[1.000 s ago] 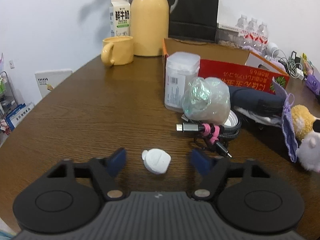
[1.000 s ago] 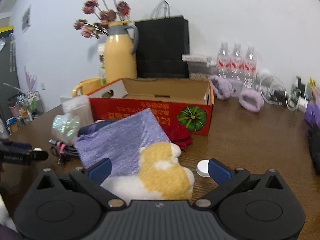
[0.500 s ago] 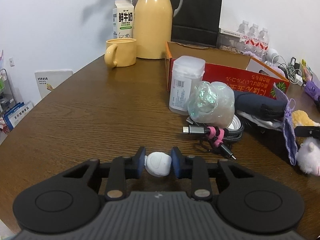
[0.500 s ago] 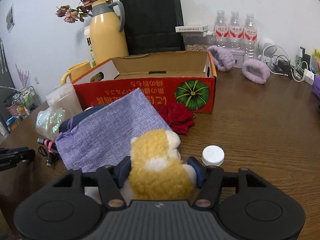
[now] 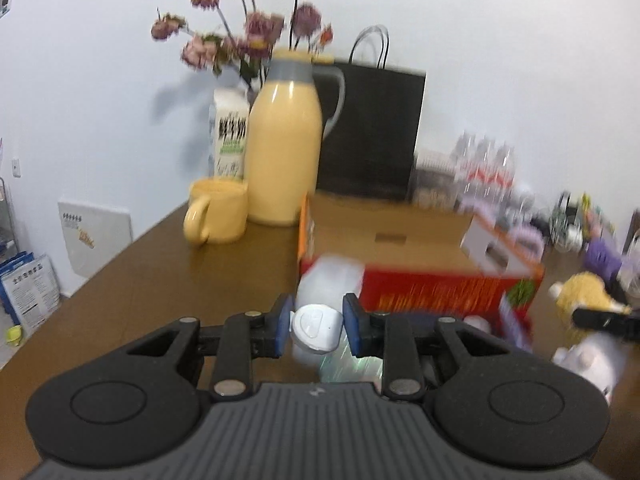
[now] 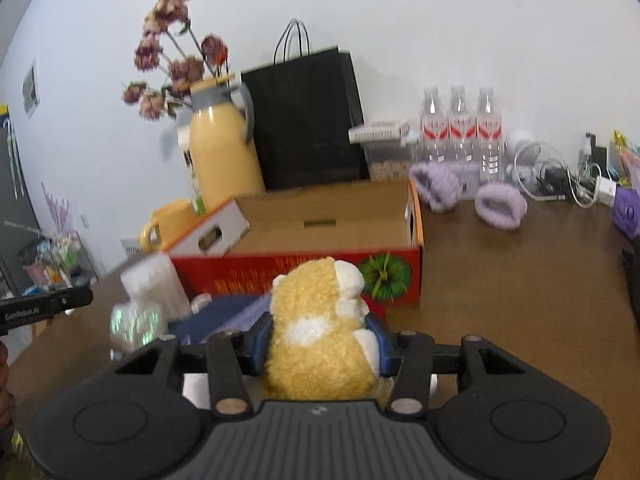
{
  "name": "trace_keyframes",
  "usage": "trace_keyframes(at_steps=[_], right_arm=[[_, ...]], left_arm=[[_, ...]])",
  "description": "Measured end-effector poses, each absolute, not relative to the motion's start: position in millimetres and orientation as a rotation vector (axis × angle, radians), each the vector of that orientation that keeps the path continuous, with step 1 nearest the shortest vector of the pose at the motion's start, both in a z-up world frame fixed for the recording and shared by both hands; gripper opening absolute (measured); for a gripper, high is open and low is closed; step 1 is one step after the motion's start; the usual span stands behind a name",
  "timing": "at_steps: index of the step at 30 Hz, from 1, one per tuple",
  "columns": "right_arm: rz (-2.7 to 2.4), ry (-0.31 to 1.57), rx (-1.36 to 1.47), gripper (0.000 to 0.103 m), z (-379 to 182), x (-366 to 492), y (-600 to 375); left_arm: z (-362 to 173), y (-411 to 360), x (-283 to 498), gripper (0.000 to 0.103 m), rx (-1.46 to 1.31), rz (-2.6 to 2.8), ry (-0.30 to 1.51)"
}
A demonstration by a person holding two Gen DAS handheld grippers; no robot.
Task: Organize objects
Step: 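Drop the plush toy into the cardboard box with the right gripper while the left drops the white cap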
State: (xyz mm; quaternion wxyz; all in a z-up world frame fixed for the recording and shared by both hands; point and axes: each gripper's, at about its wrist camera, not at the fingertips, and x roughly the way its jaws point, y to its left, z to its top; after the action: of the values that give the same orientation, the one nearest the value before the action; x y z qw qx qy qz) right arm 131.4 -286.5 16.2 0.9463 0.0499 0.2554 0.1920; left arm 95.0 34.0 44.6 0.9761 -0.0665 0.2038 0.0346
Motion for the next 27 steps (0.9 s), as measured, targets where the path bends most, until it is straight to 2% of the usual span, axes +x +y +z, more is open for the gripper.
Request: trace_keyframes(at_steps=[7,13,27], right_arm=[[0.377,0.448,0.171,0.047,44.4,173.4,-276.2],[0.353,0.413,0.226,0.047,55.4,226.0,-260.8],[0.272,0.511,0.246,0.047,9.2,326.3,-240.5]], left_arm=[[77.4,13.6,146.8,0.028,-0.133,0.040,0.351],[85.5,3.4,210.0,0.028,-0.152,0.043,0.361],[50.4,2.9,318.5,0.028,-0.131,0.082,0.530]])
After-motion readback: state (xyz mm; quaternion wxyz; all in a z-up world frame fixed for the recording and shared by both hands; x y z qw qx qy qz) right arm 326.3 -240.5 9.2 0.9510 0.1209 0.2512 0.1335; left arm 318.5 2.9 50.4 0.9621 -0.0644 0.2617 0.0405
